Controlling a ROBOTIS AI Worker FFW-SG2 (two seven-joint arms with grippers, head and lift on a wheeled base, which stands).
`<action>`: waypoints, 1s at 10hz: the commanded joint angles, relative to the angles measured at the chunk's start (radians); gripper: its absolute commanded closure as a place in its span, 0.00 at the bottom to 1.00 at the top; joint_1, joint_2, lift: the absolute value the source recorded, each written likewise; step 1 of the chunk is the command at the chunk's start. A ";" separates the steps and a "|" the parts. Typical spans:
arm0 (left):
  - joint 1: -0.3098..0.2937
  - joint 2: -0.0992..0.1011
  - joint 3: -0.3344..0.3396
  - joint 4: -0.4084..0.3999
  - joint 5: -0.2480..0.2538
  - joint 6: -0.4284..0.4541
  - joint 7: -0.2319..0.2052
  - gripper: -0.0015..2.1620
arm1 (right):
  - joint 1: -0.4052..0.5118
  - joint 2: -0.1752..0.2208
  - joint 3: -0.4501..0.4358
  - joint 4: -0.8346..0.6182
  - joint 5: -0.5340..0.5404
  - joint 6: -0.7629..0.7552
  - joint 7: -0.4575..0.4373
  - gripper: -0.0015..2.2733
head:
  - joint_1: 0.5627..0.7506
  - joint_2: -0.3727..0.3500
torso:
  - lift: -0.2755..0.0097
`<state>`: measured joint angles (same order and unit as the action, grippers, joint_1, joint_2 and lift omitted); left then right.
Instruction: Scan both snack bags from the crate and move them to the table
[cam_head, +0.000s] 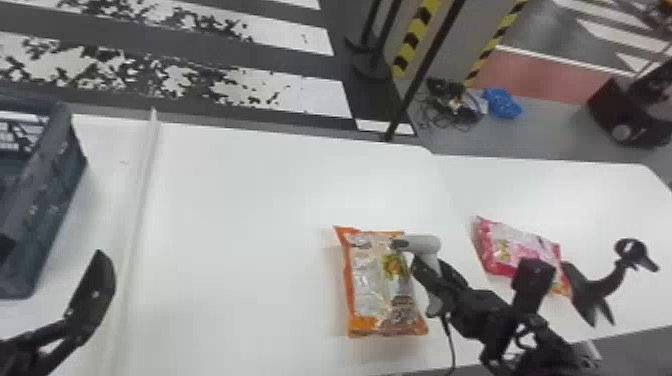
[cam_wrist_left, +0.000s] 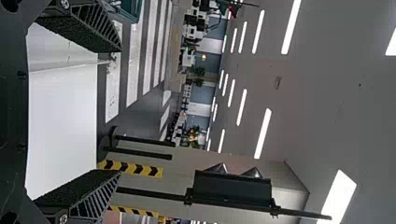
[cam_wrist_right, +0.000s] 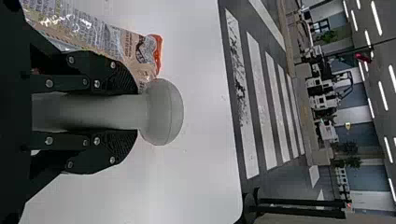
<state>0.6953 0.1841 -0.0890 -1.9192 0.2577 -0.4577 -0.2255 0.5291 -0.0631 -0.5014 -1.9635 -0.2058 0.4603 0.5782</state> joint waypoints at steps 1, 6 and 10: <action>0.000 0.001 0.000 0.000 0.000 0.000 0.000 0.03 | 0.002 0.000 0.014 -0.002 0.009 0.018 0.000 0.99 | 0.70 0.07 | 0.66; 0.004 0.005 0.000 0.000 0.000 -0.003 0.000 0.03 | -0.021 -0.003 0.032 0.031 0.057 0.036 -0.004 0.99 | 0.70 0.09 | 0.66; 0.015 0.006 0.000 -0.008 0.000 -0.012 -0.002 0.03 | -0.041 -0.015 -0.062 -0.012 0.012 0.070 -0.003 0.99 | 0.70 0.06 | 0.66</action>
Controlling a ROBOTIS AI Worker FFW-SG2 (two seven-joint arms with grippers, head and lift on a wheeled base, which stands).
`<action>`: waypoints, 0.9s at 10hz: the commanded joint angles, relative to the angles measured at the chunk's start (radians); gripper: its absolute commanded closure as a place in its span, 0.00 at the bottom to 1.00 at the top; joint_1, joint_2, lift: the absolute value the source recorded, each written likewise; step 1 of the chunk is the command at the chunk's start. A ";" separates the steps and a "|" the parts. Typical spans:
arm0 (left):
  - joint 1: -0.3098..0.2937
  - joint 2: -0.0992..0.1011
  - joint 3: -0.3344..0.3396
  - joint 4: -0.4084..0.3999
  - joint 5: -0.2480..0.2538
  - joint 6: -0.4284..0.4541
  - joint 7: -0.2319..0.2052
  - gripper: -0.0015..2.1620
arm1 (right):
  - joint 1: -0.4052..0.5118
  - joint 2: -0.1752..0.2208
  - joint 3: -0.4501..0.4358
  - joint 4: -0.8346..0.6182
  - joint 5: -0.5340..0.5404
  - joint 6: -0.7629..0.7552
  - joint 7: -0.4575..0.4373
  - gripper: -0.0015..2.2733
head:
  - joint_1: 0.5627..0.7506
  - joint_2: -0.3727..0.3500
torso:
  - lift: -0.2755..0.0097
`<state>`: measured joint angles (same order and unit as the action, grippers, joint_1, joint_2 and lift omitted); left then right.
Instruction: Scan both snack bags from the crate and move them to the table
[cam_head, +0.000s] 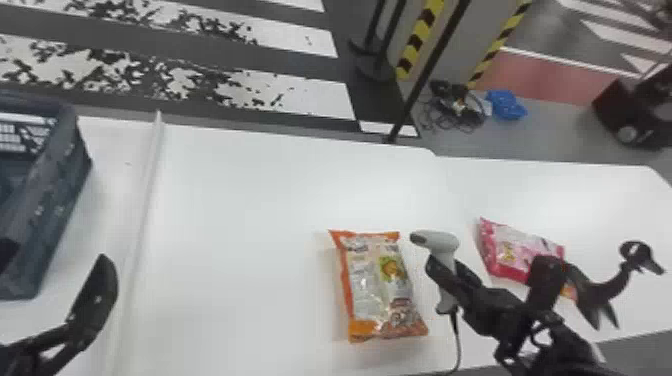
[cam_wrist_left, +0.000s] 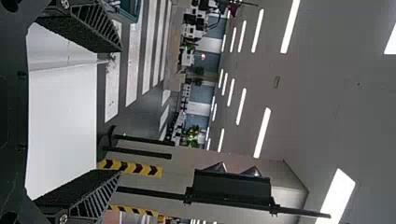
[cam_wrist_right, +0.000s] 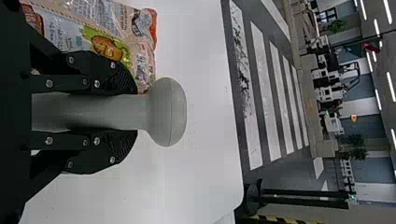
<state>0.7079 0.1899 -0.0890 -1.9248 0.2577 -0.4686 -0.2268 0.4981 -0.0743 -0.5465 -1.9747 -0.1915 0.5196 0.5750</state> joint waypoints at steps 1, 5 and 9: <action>0.008 0.002 0.000 -0.005 0.000 -0.014 0.000 0.03 | -0.038 -0.027 -0.036 0.036 -0.002 0.010 0.002 0.99 | 0.70 0.03 | 0.66; 0.025 0.003 0.002 -0.013 -0.003 -0.017 0.000 0.03 | -0.148 -0.147 -0.023 0.293 0.033 -0.051 0.003 0.99 | 0.70 0.03 | 0.66; 0.022 -0.001 0.000 -0.005 -0.008 -0.026 0.000 0.03 | -0.204 -0.196 0.026 0.497 0.106 -0.247 -0.003 0.99 | 0.70 0.03 | 0.66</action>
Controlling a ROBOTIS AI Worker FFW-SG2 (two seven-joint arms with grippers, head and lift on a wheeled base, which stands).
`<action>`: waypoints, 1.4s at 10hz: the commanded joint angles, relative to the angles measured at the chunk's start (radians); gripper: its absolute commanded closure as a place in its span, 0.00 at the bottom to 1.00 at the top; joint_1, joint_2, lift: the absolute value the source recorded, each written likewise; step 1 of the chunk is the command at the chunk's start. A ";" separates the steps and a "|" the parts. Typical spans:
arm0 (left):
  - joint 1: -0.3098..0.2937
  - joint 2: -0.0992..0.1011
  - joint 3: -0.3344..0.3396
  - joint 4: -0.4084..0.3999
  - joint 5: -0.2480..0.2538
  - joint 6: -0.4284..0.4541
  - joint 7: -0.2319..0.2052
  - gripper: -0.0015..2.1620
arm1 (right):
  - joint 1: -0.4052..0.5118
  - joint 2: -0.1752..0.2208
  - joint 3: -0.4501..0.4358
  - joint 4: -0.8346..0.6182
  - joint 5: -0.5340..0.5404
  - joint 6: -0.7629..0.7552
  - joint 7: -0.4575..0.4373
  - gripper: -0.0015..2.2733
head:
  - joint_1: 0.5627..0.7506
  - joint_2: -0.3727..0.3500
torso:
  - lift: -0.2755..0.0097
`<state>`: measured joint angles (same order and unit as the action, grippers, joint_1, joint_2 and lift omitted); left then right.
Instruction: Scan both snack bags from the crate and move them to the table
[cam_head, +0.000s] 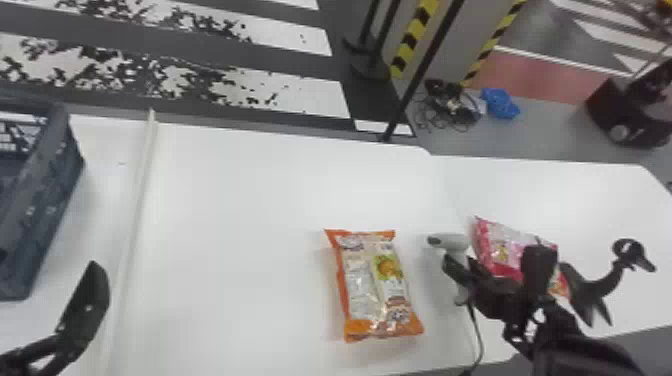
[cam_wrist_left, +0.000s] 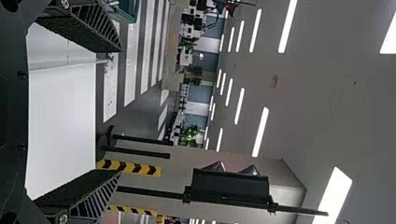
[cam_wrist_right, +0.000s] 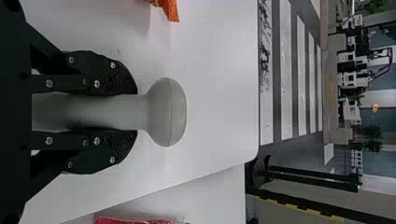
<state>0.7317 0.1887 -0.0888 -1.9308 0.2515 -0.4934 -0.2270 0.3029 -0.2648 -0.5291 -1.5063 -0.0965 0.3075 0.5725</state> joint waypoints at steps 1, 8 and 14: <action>-0.001 0.002 0.000 0.003 0.000 -0.001 0.000 0.03 | -0.025 -0.010 0.018 0.064 0.021 -0.044 0.000 0.98 | 0.70 0.03 | 0.66; -0.018 0.000 0.000 0.012 0.000 0.005 0.000 0.03 | 0.042 0.029 -0.008 -0.061 0.003 -0.081 -0.062 0.02 | 0.70 0.03 | 0.66; -0.018 -0.002 0.003 0.015 0.000 0.005 0.002 0.03 | 0.194 0.114 0.023 -0.396 -0.138 0.213 -0.031 0.02 | 0.70 0.03 | 0.66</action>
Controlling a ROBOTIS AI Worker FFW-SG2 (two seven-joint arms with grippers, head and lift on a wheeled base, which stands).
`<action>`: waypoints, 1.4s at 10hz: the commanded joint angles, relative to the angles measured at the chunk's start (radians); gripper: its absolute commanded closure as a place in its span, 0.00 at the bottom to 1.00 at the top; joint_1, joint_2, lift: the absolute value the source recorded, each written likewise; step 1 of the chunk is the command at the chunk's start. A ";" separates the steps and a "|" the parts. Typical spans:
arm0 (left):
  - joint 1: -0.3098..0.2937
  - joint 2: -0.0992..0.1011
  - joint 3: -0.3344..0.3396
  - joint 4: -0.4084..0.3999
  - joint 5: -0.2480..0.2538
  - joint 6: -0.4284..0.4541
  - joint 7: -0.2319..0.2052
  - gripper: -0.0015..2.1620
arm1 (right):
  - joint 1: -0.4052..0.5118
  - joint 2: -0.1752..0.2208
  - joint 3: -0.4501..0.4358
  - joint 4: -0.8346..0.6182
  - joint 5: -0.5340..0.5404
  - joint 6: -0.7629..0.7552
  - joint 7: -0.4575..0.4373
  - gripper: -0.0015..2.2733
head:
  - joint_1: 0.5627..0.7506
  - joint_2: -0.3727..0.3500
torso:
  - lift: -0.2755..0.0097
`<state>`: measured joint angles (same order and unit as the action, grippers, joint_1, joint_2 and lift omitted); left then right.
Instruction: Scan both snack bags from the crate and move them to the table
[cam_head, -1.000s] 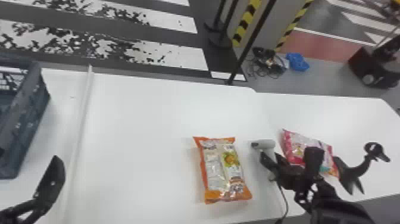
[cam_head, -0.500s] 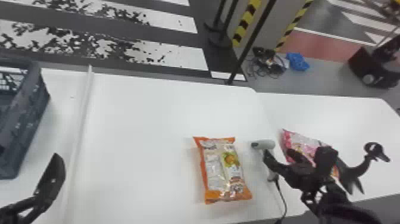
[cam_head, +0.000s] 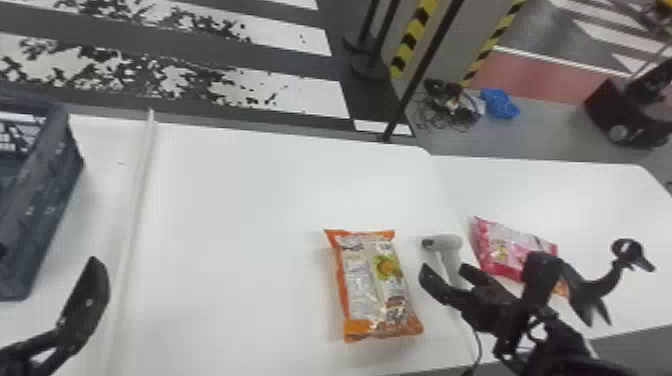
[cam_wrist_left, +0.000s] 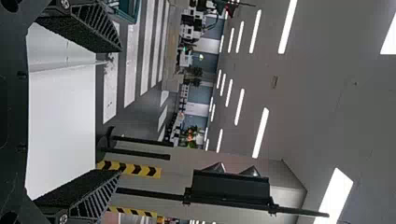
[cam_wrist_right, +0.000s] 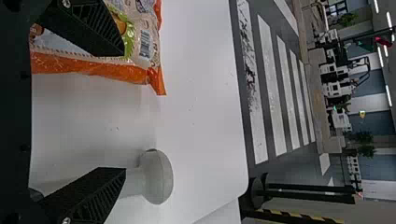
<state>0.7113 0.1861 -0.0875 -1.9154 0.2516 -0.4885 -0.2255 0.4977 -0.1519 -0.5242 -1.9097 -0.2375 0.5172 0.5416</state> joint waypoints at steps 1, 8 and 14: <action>0.005 0.001 0.005 -0.002 0.000 0.000 -0.002 0.03 | -0.013 0.002 0.044 0.035 0.014 0.004 0.000 0.02 | 0.70 0.03 | 0.66; -0.010 0.000 0.000 0.021 0.000 0.003 0.000 0.03 | -0.036 0.025 0.061 -0.077 -0.049 0.323 0.041 0.03 | 0.70 0.12 | 0.66; -0.027 0.003 0.005 0.042 0.006 0.003 -0.002 0.03 | -0.108 0.005 0.196 0.052 0.135 0.212 0.077 0.99 | 0.70 0.22 | 0.66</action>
<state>0.6878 0.1885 -0.0829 -1.8768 0.2575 -0.4870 -0.2269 0.3858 -0.1465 -0.3287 -1.8531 -0.1061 0.7313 0.6175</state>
